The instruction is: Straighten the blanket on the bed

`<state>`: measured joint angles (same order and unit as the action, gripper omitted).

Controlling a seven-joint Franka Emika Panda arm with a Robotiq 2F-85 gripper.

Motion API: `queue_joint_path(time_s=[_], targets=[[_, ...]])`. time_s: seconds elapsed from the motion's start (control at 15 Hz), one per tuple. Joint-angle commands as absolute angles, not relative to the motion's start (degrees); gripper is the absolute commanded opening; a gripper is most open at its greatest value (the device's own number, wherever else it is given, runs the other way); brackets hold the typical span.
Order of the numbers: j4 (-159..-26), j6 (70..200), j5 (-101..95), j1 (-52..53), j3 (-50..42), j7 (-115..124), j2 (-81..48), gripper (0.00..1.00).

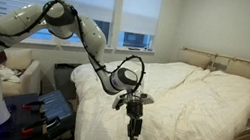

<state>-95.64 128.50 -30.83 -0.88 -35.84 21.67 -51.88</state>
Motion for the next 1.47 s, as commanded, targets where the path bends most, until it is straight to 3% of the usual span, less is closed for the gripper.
queue_joint_path(time_s=[0.0, 0.27, 0.33, 0.93, 1.4], targets=[[-100.8, 127.3, -33.0, -1.3, -35.3, 20.8, -46.5, 0.63], [-99.9, 128.0, -33.0, -1.0, -33.3, 21.9, -45.1, 0.95], [-99.5, 128.3, -32.9, -0.9, -32.5, 22.1, -44.7, 0.99], [-96.4, 138.2, -35.1, 1.6, -26.2, 23.9, -42.8, 1.0], [-99.4, 148.5, -23.1, -2.3, -20.7, 21.5, -37.9, 1.0]])
